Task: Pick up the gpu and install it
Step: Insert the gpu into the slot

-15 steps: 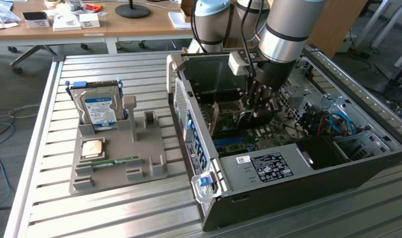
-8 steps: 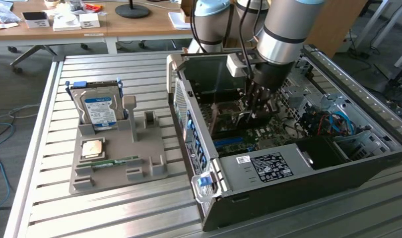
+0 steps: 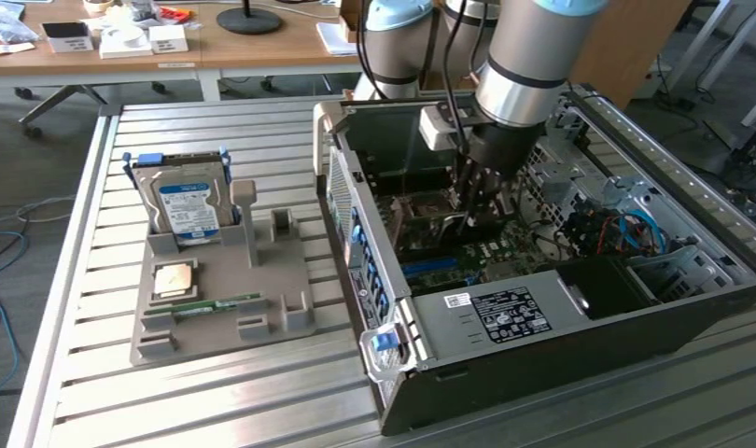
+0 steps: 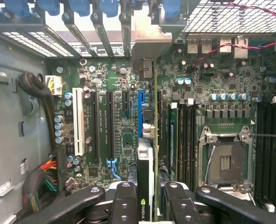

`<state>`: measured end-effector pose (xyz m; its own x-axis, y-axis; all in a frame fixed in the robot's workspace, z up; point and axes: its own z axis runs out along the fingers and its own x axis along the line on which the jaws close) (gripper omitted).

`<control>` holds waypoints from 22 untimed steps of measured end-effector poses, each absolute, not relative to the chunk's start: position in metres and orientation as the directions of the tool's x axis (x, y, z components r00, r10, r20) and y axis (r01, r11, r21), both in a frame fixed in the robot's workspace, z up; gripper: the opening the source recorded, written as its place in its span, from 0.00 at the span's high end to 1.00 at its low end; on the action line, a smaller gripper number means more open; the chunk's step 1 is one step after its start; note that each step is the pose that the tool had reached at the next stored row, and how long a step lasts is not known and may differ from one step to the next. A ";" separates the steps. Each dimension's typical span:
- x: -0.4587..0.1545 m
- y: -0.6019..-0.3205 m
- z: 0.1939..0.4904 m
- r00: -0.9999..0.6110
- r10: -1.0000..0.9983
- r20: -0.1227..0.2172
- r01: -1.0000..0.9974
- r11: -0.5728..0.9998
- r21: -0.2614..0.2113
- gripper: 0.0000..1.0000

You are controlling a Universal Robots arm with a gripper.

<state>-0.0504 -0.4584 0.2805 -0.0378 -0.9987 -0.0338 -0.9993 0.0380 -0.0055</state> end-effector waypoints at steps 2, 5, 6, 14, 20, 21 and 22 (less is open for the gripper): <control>-0.051 -0.458 0.280 -0.038 -0.999 -0.033 -0.999 0.038 -0.005 0.73; -0.052 -0.458 0.278 -0.038 -0.999 -0.034 -0.999 0.038 -0.006 0.73; -0.052 -0.458 0.277 -0.038 -0.999 -0.034 -0.999 0.038 -0.006 0.73; -0.054 -0.458 0.274 -0.038 -0.999 -0.034 -0.999 0.038 -0.006 0.73; -0.055 -0.460 0.273 -0.038 -0.999 -0.034 -0.999 0.038 -0.006 0.73; -0.056 -0.460 0.273 -0.038 -0.999 -0.034 -0.999 0.038 -0.006 0.73; -0.056 -0.460 0.273 -0.038 -0.999 -0.034 -0.999 0.038 -0.005 0.73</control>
<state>-0.0558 -0.4601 0.2728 -0.0379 -0.9987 -0.0337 -0.9993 0.0382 -0.0055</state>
